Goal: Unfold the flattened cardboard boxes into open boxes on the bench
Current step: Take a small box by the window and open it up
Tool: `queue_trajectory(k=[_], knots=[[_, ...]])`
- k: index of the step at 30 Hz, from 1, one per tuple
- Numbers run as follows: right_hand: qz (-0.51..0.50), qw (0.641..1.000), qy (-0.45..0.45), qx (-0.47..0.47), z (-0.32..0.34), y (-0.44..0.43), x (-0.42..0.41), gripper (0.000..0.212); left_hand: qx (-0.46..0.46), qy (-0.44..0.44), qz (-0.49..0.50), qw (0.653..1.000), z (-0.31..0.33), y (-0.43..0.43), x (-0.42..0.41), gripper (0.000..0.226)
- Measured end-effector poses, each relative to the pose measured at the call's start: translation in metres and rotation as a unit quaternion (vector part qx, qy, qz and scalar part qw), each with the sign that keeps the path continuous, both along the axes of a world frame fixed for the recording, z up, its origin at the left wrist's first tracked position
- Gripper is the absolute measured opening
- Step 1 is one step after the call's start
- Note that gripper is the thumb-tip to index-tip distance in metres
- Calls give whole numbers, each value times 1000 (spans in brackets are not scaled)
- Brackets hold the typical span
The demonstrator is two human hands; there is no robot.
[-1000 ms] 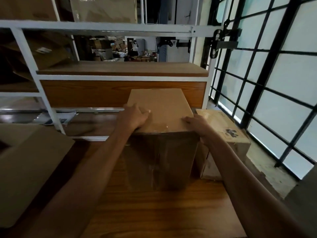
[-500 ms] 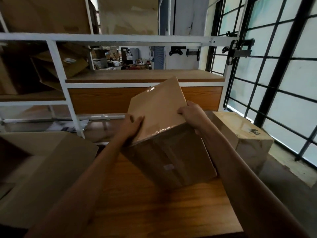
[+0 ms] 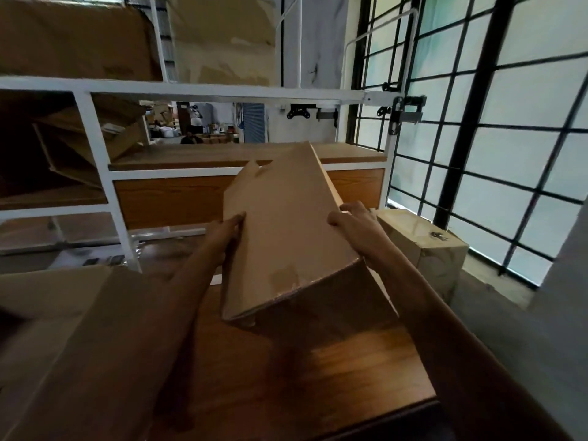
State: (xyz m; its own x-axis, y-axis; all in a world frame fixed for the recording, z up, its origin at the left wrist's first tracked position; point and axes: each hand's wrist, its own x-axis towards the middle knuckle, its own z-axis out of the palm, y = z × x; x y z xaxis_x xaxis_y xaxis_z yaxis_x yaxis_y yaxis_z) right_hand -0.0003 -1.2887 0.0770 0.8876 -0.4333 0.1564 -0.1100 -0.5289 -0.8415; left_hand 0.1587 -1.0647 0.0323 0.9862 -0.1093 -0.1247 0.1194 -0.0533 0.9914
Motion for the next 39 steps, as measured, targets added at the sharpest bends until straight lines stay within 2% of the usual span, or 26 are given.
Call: queue_trajectory(k=[3, 6, 9, 11, 13, 16, 20, 23, 25, 31, 33, 35, 37, 39], knots=[[44, 999, -4, 22, 5, -14, -10, 63, 16, -86, -10, 996, 3, -16, -14, 57], [66, 996, -49, -16, -5, -29, -29, 60, 14, -140, -4, 990, 10, -24, -32, 53], [83, 993, -82, 29, -33, -37, -52, 63, 18, -203, 30, 978, 9, -26, -55, 51], [80, 991, -92, 51, -52, -39, -62, 69, -11, -225, 40, 974, 2, -28, -74, 51], [71, 990, -106, 58, -67, -41, -72, 74, -60, -208, 36, 976, -9, -28, -92, 51], [56, 988, -107, 99, -84, -48, -91, 78, -200, -104, 37, 973, -19, -33, -120, 57], [39, 990, -87, 105, -105, -55, -120, 83, -227, -22, 37, 973, -33, -38, -159, 58], [28, 995, -44, 86, -117, -56, -140, 87, -205, 5, 30, 978, -50, -38, -190, 61], [11, 997, -9, 76, -125, -54, -151, 85, -188, 5, 28, 982, -58, -38, -219, 54], [19, 994, 16, 102, -142, -55, -167, 78, -176, -16, 7, 984, -64, -30, -259, 50], [32, 987, -23, 153, -134, -58, -167, 81, -178, -48, 13, 983, -53, -30, -258, 50], [25, 983, -90, 158, -119, -60, -166, 84, -168, -92, 30, 981, -37, -33, -257, 50], [-6, 984, -152, 93, -102, -60, -163, 79, -113, -146, 33, 982, -26, -36, -246, 51], [-53, 977, -206, 17, -85, -57, -158, 61, -25, -221, 15, 975, -16, -39, -242, 50]])
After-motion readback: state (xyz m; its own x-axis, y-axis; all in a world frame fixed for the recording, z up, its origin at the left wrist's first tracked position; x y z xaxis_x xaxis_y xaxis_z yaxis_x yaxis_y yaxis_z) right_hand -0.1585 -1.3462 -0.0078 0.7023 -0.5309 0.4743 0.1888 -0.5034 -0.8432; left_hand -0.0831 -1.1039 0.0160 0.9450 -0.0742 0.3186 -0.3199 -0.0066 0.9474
